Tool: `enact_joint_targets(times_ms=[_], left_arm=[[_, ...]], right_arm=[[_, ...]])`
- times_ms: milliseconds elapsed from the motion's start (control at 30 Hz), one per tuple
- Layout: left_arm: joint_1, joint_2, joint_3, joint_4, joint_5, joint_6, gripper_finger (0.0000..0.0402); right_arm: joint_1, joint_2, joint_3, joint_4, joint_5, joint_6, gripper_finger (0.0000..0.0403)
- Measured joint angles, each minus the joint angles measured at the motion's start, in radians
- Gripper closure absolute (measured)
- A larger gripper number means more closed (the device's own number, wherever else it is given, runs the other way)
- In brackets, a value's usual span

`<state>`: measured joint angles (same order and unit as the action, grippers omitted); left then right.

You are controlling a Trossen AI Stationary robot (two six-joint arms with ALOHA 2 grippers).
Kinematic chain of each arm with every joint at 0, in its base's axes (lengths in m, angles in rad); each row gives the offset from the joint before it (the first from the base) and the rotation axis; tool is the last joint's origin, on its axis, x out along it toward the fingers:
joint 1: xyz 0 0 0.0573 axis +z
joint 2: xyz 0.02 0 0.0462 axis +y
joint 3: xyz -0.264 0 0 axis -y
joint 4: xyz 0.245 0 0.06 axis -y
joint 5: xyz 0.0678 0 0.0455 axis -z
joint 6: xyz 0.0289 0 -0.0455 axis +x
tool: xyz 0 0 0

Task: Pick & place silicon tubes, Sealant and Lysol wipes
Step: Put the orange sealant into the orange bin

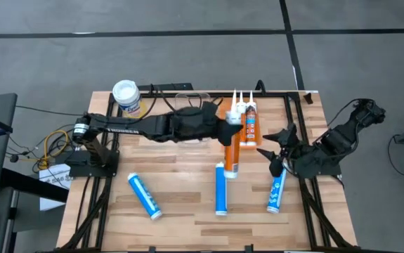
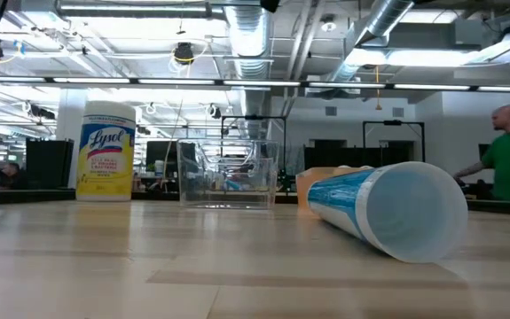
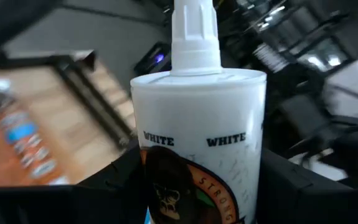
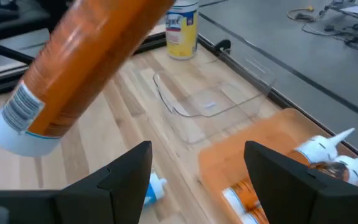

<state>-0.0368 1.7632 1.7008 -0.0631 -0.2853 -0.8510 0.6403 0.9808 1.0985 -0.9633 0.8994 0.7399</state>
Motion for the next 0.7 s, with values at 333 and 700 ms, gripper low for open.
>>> enact_joint_targets(times_ms=[333, 700], left_arm=[[0.004, 0.000, 0.000, 0.056, 0.019, 0.062, 0.0202], [0.014, 0.000, 0.000, 0.078, -0.008, 0.133, 0.0202]], right_arm=[[-0.092, -0.014, 0.000, 0.312, -0.199, -0.266, 0.0153], [-0.212, -0.012, 0.000, 0.381, -0.345, -0.304, 0.0154]])
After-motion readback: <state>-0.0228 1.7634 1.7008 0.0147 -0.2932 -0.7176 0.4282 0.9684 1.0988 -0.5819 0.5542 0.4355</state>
